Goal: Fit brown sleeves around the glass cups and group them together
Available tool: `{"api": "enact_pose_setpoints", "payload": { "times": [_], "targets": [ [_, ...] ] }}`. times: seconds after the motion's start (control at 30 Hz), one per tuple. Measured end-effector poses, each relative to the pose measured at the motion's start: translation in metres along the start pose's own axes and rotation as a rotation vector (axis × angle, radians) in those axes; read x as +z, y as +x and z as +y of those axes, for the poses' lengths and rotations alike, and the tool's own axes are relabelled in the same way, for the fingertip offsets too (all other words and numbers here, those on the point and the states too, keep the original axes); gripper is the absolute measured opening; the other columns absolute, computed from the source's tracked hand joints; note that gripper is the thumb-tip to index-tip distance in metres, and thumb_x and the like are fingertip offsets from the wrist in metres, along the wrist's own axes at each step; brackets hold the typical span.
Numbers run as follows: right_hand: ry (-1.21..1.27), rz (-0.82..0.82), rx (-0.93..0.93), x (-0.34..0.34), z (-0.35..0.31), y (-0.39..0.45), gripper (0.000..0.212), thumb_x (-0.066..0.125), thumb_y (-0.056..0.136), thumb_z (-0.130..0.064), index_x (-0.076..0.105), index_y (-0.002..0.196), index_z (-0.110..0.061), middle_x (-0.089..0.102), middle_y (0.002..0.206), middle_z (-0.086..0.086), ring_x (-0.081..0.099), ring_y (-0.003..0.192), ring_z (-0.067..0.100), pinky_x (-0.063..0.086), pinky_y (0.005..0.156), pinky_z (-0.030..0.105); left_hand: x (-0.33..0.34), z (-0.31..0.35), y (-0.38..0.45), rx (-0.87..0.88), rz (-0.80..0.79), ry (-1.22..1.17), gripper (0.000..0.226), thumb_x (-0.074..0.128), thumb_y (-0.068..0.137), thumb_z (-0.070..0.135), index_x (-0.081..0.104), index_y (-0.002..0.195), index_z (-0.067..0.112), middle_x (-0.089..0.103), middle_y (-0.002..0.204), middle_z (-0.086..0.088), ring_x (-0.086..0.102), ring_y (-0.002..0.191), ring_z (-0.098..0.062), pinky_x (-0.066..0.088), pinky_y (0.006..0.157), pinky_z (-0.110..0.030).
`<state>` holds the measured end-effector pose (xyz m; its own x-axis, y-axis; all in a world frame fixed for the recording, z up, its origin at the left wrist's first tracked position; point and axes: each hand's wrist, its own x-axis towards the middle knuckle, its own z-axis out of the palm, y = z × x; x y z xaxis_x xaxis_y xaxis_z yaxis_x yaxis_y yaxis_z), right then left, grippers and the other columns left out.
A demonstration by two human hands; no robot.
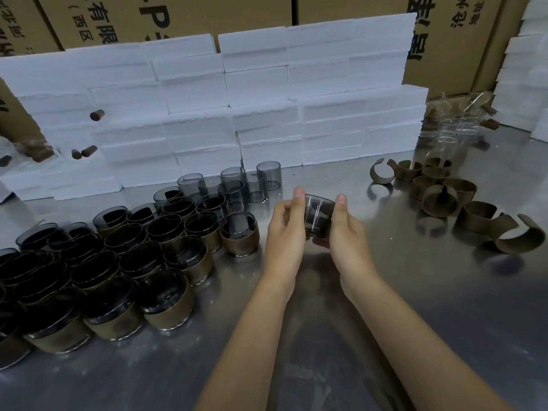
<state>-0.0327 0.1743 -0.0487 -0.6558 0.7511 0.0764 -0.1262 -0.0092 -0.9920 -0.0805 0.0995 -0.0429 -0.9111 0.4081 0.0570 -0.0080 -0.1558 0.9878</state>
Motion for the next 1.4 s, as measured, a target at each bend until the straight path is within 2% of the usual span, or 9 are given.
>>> {"api": "enact_pose_setpoints", "payload": {
  "times": [0.17, 0.27, 0.53, 0.67, 0.83, 0.93, 1.03, 1.17, 1.4],
  "targets": [
    [0.092, -0.033, -0.015, -0.002, -0.004, 0.001, 0.044, 0.047, 0.103, -0.054, 0.071, 0.1, -0.018, 0.078, 0.081, -0.004, 0.073, 0.074, 0.008, 0.055, 0.059, 0.021, -0.01, 0.003, 0.001, -0.064, -0.021, 0.026, 0.062, 0.041, 0.092, 0.076, 0.073, 0.122, 0.032, 0.074, 0.123, 0.011, 0.066, 0.121, -0.011, 0.044, 0.115, -0.041],
    [0.165, -0.208, 0.186, -0.001, -0.01, -0.002, 0.067, 0.049, 0.091, -0.076, 0.074, 0.108, -0.016, 0.08, 0.09, 0.004, 0.078, 0.077, 0.021, 0.058, 0.059, 0.03, -0.009, 0.002, -0.001, -0.123, -0.053, -0.002, 0.059, 0.034, 0.101, 0.07, 0.078, 0.109, 0.032, 0.08, 0.106, 0.003, 0.076, 0.102, -0.021, 0.058, 0.094, -0.04],
    [0.054, -0.228, 0.184, 0.003, -0.008, 0.0, 0.082, 0.028, 0.1, -0.072, 0.08, 0.066, -0.019, 0.074, 0.065, 0.014, 0.065, 0.047, 0.018, 0.054, 0.048, 0.026, -0.013, 0.005, -0.001, -0.043, 0.002, -0.023, 0.05, 0.041, 0.109, 0.045, 0.074, 0.115, 0.008, 0.078, 0.103, -0.015, 0.071, 0.071, -0.015, 0.055, 0.067, -0.028],
    [0.092, -0.124, 0.134, -0.001, -0.007, 0.001, 0.066, 0.03, 0.108, -0.055, 0.076, 0.081, -0.016, 0.076, 0.069, 0.007, 0.07, 0.055, 0.018, 0.055, 0.053, 0.025, -0.012, 0.008, -0.004, -0.035, 0.02, -0.031, 0.042, 0.05, 0.105, 0.045, 0.078, 0.107, 0.014, 0.08, 0.099, -0.01, 0.072, 0.081, -0.022, 0.055, 0.078, -0.04],
    [0.345, -0.131, 0.145, -0.006, -0.011, 0.0, 0.039, 0.041, 0.11, -0.036, 0.071, 0.096, -0.016, 0.079, 0.086, 0.003, 0.076, 0.087, 0.021, 0.06, 0.077, 0.031, -0.015, 0.009, -0.001, -0.013, -0.071, -0.021, 0.023, 0.06, 0.096, 0.037, 0.081, 0.1, 0.03, 0.079, 0.11, 0.007, 0.071, 0.105, -0.004, 0.052, 0.097, -0.037],
    [0.537, -0.197, 0.292, -0.009, -0.017, -0.002, 0.041, 0.046, 0.108, -0.038, 0.065, 0.102, -0.003, 0.077, 0.087, 0.013, 0.077, 0.091, 0.028, 0.063, 0.078, 0.033, -0.019, 0.012, -0.001, -0.017, -0.151, -0.02, 0.054, 0.068, 0.07, 0.044, 0.075, 0.121, 0.032, 0.07, 0.129, 0.018, 0.058, 0.127, 0.001, 0.036, 0.119, -0.037],
    [0.613, -0.252, 0.386, -0.012, -0.019, -0.002, 0.054, 0.045, 0.108, -0.039, 0.059, 0.127, 0.009, 0.073, 0.11, 0.026, 0.075, 0.102, 0.032, 0.06, 0.088, 0.039, -0.02, 0.011, -0.001, -0.005, -0.22, -0.021, 0.066, 0.071, 0.072, 0.036, 0.067, 0.136, 0.024, 0.066, 0.133, 0.024, 0.051, 0.133, 0.007, 0.029, 0.123, -0.033],
    [0.662, -0.267, 0.403, -0.014, -0.02, 0.0, 0.054, 0.045, 0.109, -0.035, 0.057, 0.134, 0.011, 0.067, 0.125, 0.029, 0.069, 0.116, 0.035, 0.064, 0.08, 0.035, -0.021, 0.006, -0.002, 0.064, -0.254, 0.005, 0.038, 0.075, 0.091, 0.013, 0.067, 0.126, 0.027, 0.074, 0.112, 0.027, 0.063, 0.11, 0.014, 0.044, 0.091, -0.006],
    [0.499, -0.354, 0.293, -0.014, -0.014, 0.0, 0.035, 0.055, 0.105, -0.03, 0.07, 0.119, -0.001, 0.075, 0.114, 0.021, 0.075, 0.105, 0.027, 0.062, 0.091, 0.036, -0.019, 0.01, -0.006, 0.098, -0.007, -0.002, 0.029, 0.075, 0.091, 0.032, 0.073, 0.113, 0.014, 0.079, 0.103, 0.003, 0.072, 0.094, -0.002, 0.05, 0.078, -0.009]
  ]
}}
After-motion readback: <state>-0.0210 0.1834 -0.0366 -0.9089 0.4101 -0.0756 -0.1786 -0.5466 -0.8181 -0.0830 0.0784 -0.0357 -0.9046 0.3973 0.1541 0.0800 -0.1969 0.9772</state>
